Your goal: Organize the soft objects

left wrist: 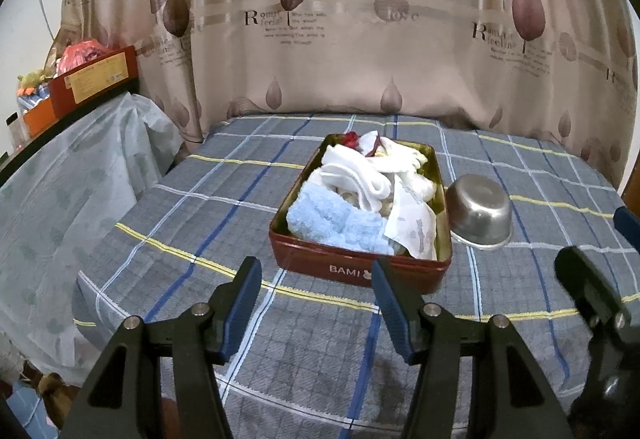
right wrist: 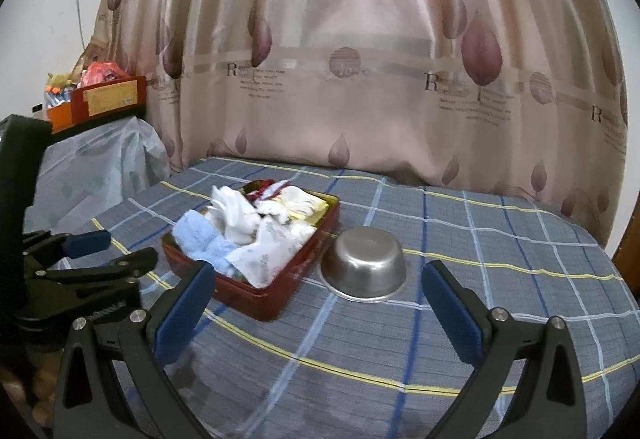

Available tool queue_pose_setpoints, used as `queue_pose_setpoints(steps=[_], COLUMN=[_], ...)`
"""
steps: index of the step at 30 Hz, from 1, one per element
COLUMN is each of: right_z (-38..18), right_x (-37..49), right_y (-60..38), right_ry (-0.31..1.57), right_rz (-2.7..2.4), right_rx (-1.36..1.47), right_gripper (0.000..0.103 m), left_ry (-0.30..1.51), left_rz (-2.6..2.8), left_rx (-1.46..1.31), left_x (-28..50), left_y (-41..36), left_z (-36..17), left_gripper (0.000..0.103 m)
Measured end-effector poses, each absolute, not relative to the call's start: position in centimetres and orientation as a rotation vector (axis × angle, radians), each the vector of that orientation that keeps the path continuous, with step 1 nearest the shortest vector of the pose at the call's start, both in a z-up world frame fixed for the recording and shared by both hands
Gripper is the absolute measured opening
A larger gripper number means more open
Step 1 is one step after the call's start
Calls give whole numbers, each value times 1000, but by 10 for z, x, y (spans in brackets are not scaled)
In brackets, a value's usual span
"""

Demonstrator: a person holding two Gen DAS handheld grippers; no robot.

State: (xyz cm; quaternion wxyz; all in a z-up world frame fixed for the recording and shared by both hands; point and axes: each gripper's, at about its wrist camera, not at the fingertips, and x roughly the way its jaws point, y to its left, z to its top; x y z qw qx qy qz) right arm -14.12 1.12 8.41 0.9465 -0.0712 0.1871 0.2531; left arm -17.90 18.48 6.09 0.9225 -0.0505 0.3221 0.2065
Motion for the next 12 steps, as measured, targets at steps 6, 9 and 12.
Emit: queue_pose_setpoints(steps=[6,9,12], right_z=[80,72,59], right_x=[-100,-58,-21], right_y=[-57,-111,-167], right_ry=[407,455,494], right_rz=[367,249,97], right_rx=[-110,-87,-100], right_gripper=[103,103,103], left_ry=[628,633,660], left_rz=[413,424,430], left_rx=[-55,-41,-40], left_x=[-181,-180,-177], left_y=[172,168,166], left_z=[64,65,66], left_gripper=[60,67,67])
